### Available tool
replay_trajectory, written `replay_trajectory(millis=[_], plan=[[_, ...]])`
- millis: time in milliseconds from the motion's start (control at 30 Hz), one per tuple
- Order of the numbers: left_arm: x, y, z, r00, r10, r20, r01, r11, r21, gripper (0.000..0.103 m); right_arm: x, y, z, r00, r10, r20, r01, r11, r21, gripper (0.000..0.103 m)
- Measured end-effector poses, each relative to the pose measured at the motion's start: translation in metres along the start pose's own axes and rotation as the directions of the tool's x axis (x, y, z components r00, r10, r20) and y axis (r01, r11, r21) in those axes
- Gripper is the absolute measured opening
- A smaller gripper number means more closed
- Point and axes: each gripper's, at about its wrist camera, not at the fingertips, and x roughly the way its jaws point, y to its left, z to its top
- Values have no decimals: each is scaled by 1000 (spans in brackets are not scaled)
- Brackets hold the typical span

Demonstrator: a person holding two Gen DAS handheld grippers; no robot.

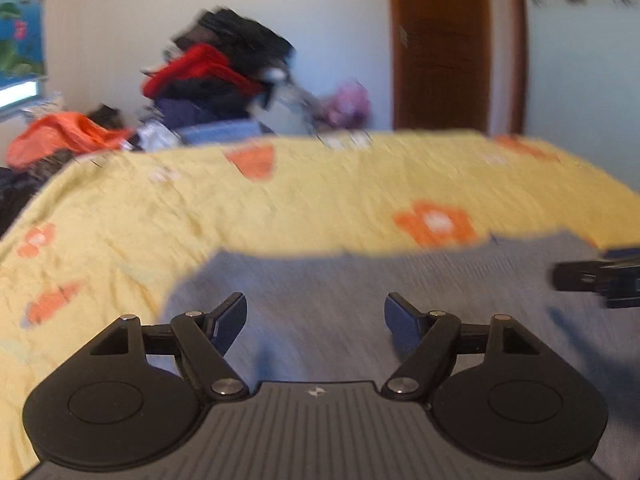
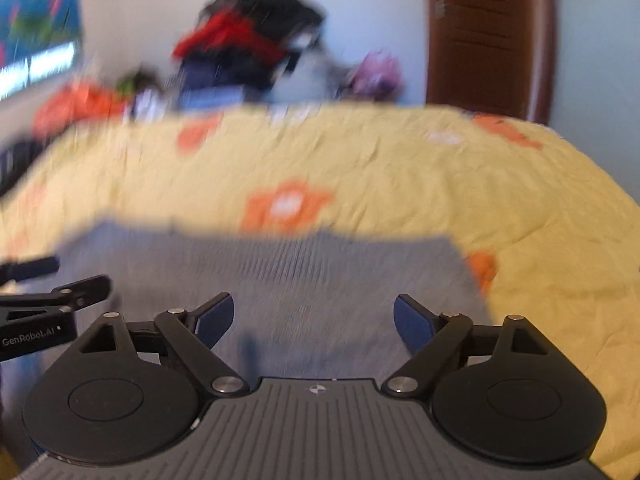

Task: Fold small clothes
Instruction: 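Raise both tools and reposition them above the folded grey sweater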

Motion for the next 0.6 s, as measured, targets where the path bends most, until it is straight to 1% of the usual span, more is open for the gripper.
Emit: replay_trajectory(millis=[33, 67, 100, 167, 233, 267, 333, 367, 433, 500, 533, 567, 600], plan=[[6, -3, -8, 999, -6, -45, 6, 1000, 9, 78, 7, 3, -9, 999, -30, -15, 30, 999, -29, 85], [10, -2, -15, 998, -2, -58, 2, 1000, -2, 78, 8, 6, -17, 999, -51, 11, 52, 996, -79, 88], [10, 2, -21, 999, -18, -30, 17, 1000, -26, 79, 9, 7, -22, 998, -57, 32, 60, 993, -106, 91], [13, 10, -24, 999, -33, -31, 31, 998, -57, 79, 8, 4, -20, 998, -49, 26, 51, 996, -71, 91], [10, 10, -20, 998, -20, -55, 17, 999, -45, 79, 0, 6, -16, 997, -69, 17, 70, 996, -60, 85], [5, 10, -18, 998, -8, -66, 6, 999, -39, 79, -8, 5, -16, 997, -75, 17, 76, 996, -50, 81], [-11, 15, -19, 997, -4, -76, 0, 999, -55, 79, -28, 4, -20, 998, -56, 35, 58, 998, -39, 81], [-19, 17, -22, 996, -7, -85, 2, 998, -62, 79, -38, 3, -26, 998, -49, 50, 50, 998, -32, 82], [-32, 22, -32, 995, -23, -93, 16, 997, -80, 79, -52, 3, -38, 997, -51, 53, 53, 998, -34, 83], [-35, 22, -43, 994, -22, -109, 13, 997, -74, 79, -52, 3, -50, 997, -68, 39, 70, 996, -58, 83], [-35, 22, -48, 994, -22, -105, 15, 997, -72, 79, -47, 3, -56, 996, -82, 22, 83, 994, -66, 84], [-36, 22, -51, 996, -20, -91, 13, 997, -71, 79, -43, 1, -62, 996, -91, 8, 91, 993, -69, 89], [-35, 21, -52, 996, -17, -87, 11, 997, -72, 79, -41, -3, -67, 996, -84, 19, 85, 995, -57, 93]])
